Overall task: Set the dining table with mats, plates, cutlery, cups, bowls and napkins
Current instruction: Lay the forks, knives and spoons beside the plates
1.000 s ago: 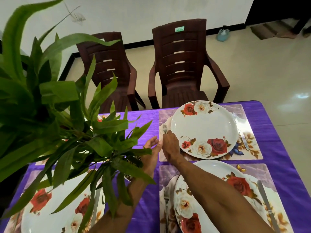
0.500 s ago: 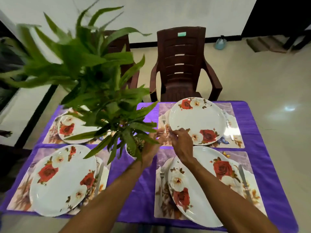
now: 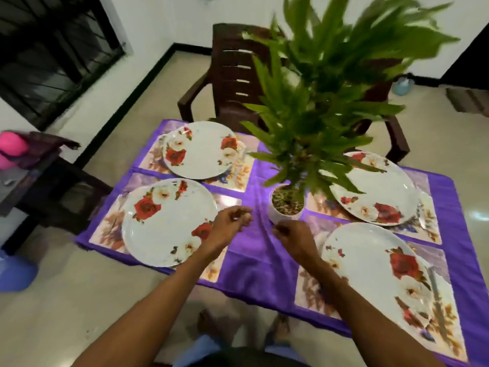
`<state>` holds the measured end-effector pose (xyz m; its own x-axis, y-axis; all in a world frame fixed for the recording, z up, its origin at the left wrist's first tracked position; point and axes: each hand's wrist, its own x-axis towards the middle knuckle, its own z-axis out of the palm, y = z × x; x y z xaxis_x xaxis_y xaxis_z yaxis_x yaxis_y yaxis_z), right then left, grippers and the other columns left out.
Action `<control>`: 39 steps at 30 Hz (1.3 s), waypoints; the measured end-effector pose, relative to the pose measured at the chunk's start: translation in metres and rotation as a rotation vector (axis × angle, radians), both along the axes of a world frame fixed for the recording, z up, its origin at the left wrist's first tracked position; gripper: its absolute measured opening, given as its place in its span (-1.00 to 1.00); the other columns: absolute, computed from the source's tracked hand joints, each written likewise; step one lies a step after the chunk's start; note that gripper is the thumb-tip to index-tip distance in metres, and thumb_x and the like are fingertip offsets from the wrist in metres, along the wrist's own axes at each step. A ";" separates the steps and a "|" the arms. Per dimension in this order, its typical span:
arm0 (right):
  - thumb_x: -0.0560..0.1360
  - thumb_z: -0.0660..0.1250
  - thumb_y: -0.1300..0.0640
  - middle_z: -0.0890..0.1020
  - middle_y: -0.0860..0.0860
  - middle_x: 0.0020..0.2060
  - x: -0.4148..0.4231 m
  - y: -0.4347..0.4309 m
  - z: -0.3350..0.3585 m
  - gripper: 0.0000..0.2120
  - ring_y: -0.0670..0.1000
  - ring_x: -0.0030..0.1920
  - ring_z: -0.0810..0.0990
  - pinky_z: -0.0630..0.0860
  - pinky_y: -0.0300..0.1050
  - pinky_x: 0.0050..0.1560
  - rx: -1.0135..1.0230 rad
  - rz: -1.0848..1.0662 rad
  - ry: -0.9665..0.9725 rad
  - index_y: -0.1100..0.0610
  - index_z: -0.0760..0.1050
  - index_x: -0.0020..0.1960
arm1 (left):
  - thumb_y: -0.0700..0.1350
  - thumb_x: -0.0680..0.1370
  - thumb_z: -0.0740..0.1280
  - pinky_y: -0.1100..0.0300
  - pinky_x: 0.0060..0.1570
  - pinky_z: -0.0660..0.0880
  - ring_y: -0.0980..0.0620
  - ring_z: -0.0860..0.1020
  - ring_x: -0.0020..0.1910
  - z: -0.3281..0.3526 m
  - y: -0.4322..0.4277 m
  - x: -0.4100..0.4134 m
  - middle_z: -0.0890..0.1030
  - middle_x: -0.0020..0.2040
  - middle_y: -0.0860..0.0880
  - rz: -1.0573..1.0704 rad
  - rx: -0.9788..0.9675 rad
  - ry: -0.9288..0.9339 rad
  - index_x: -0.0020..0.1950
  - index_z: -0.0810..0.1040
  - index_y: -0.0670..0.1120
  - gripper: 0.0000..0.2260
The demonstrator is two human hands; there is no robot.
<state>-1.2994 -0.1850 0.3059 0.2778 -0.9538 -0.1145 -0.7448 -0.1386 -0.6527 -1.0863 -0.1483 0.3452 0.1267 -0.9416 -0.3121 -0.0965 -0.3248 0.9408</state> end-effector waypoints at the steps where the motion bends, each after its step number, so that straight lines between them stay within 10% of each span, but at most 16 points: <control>1: 0.46 0.45 0.04 0.73 0.01 -0.25 0.021 0.004 -0.002 -0.88 -0.02 -0.23 0.68 0.53 -0.11 -0.20 0.002 0.031 -0.001 0.08 0.70 -0.11 | -0.22 0.58 0.39 0.19 -0.15 0.53 0.10 0.65 -0.20 -0.002 0.008 0.022 0.70 -0.15 -0.05 0.024 -0.005 0.003 0.10 0.63 -0.11 -0.88; 8: 0.47 0.49 0.09 0.70 -0.04 -0.19 0.169 0.018 0.025 -0.88 -0.06 -0.27 0.61 0.53 -0.10 -0.15 -0.034 0.210 -0.035 0.07 0.69 0.00 | -0.12 0.58 0.39 0.12 -0.01 0.60 0.00 0.69 -0.06 -0.003 0.055 0.160 0.71 -0.03 -0.04 0.240 0.000 -0.051 0.15 0.64 -0.05 -0.85; 12: 0.51 0.45 0.08 0.68 -0.07 -0.08 0.230 0.010 0.033 -0.84 -0.25 -0.27 0.55 0.41 -0.43 -0.20 -0.019 0.289 -0.057 0.06 0.67 0.08 | -0.16 0.58 0.38 0.07 -0.04 0.58 -0.04 0.68 -0.08 -0.002 0.063 0.213 0.71 -0.05 -0.04 0.360 0.027 -0.069 0.10 0.64 -0.04 -0.89; 23: 0.53 0.43 -0.01 0.70 -0.03 0.04 0.396 -0.008 0.029 -0.79 -0.09 -0.03 0.64 0.60 -0.12 0.13 -0.022 0.521 -0.160 0.05 0.65 0.12 | -0.16 0.57 0.41 0.20 -0.06 0.64 0.00 0.69 -0.05 0.012 0.086 0.325 0.70 0.00 -0.02 0.644 0.069 -0.136 0.13 0.64 -0.09 -0.85; 39: 0.51 0.47 0.06 0.66 -0.06 -0.07 0.696 0.014 0.017 -0.78 -0.11 -0.16 0.57 0.57 -0.17 -0.10 -0.077 0.745 -0.048 0.04 0.64 0.15 | -0.13 0.60 0.36 0.08 0.02 0.57 -0.06 0.67 -0.02 -0.004 0.136 0.588 0.70 0.00 -0.06 0.816 0.079 -0.069 0.17 0.61 -0.07 -0.84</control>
